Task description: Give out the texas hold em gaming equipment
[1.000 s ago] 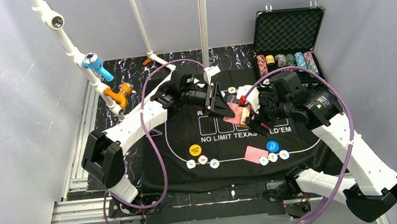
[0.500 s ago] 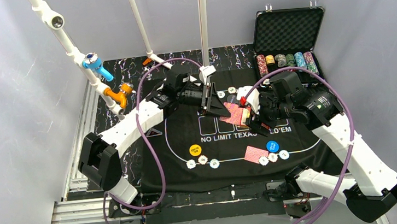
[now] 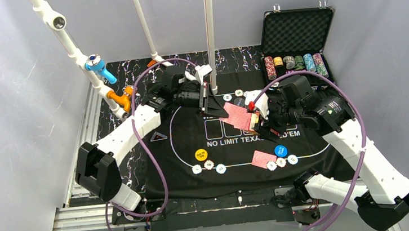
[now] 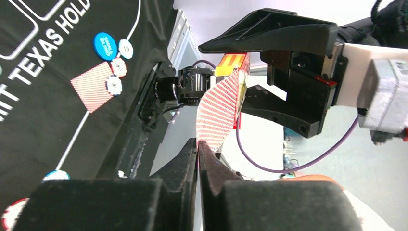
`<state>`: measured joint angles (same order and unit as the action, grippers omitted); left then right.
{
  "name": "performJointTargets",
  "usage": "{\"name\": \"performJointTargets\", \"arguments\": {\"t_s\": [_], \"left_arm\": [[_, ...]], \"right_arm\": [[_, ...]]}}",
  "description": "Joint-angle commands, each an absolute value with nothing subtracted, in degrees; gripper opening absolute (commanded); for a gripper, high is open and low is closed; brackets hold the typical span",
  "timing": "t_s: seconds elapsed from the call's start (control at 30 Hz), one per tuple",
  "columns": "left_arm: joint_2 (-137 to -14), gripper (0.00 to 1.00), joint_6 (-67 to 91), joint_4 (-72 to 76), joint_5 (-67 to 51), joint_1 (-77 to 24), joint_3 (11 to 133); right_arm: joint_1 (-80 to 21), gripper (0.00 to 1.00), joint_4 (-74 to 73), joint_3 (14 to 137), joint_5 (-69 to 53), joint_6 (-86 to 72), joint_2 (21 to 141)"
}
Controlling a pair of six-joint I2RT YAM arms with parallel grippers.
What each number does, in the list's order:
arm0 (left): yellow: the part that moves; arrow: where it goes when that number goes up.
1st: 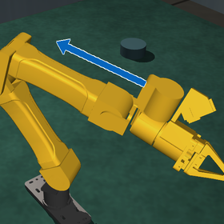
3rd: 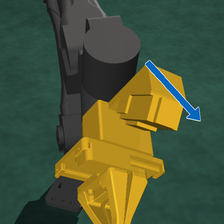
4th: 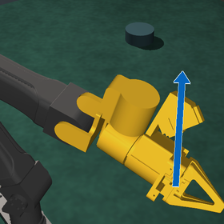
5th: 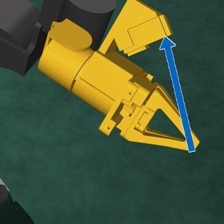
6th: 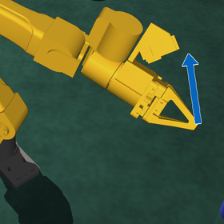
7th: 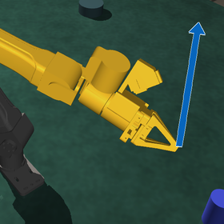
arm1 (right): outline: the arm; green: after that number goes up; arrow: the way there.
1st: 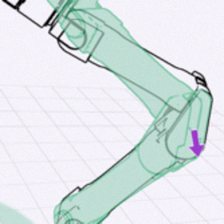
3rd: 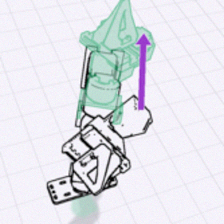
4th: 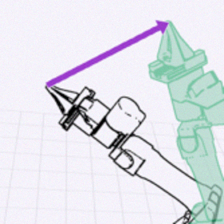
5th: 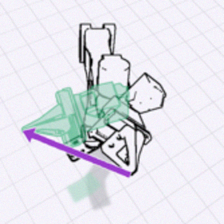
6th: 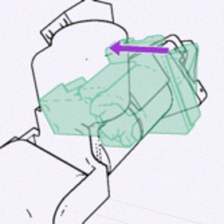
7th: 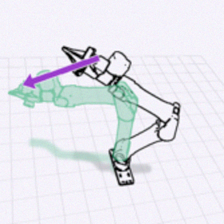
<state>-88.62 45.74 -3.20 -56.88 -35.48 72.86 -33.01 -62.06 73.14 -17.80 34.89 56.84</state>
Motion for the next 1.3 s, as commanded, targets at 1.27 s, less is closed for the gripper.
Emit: {"name": "performJointTargets", "arguments": {"t_s": [1.27], "left_arm": [[-109.32,0.00,-36.03,-60.35,-34.44,-20.21,84.19]], "right_arm": [[-33.06,0.01,-61.58,73.20,-18.86,34.31,55.61]]}}
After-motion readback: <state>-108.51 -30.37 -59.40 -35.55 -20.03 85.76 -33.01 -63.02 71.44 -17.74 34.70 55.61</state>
